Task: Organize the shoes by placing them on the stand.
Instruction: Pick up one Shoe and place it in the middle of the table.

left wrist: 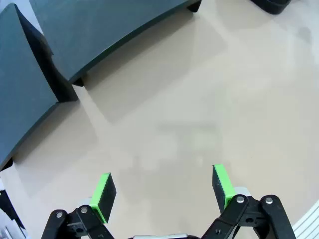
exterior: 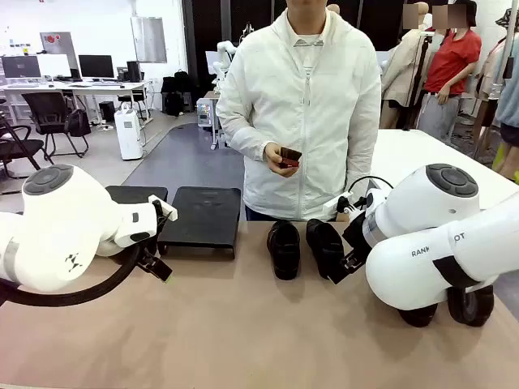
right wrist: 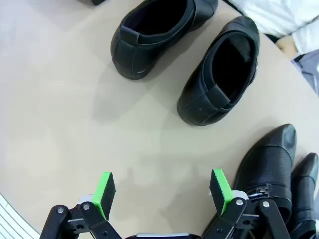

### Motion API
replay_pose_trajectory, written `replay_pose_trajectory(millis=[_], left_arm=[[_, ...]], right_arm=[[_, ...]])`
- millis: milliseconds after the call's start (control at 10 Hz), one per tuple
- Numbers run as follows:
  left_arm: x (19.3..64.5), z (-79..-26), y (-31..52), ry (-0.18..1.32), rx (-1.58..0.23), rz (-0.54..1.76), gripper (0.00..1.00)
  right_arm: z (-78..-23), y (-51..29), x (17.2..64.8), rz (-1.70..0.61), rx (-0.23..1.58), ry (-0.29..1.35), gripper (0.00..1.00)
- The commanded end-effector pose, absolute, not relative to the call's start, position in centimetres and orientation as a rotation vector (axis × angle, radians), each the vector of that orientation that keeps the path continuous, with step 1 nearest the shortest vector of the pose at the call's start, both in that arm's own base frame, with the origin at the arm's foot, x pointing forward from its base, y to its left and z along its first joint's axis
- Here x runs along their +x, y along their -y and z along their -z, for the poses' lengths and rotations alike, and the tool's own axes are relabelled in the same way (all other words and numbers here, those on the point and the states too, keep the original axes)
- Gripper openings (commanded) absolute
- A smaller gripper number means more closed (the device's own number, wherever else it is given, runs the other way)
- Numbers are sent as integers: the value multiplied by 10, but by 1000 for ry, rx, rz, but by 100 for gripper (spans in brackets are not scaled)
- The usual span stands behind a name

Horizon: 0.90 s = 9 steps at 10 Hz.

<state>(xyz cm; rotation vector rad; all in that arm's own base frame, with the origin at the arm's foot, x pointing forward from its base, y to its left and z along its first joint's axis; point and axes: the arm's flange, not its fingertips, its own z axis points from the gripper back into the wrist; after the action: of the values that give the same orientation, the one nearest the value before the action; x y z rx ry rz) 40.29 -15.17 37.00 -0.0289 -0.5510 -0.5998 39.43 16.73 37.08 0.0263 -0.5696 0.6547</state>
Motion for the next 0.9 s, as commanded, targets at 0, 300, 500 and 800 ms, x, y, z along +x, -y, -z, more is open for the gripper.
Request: replay_pose_trajectory(millis=[0, 300, 500, 800], left_arm=[[403, -370, 152, 551, -29, 600, 100], [403, -370, 152, 551, -29, 600, 100], [403, -370, 152, 551, -29, 600, 100], [403, -370, 152, 551, -29, 600, 100]], right_arm=[[-371, -167, 394, -655, 26, 570, 100], [-371, -167, 394, -655, 26, 570, 100], [-371, -167, 394, -655, 26, 570, 100], [-371, -167, 394, -655, 26, 570, 100]])
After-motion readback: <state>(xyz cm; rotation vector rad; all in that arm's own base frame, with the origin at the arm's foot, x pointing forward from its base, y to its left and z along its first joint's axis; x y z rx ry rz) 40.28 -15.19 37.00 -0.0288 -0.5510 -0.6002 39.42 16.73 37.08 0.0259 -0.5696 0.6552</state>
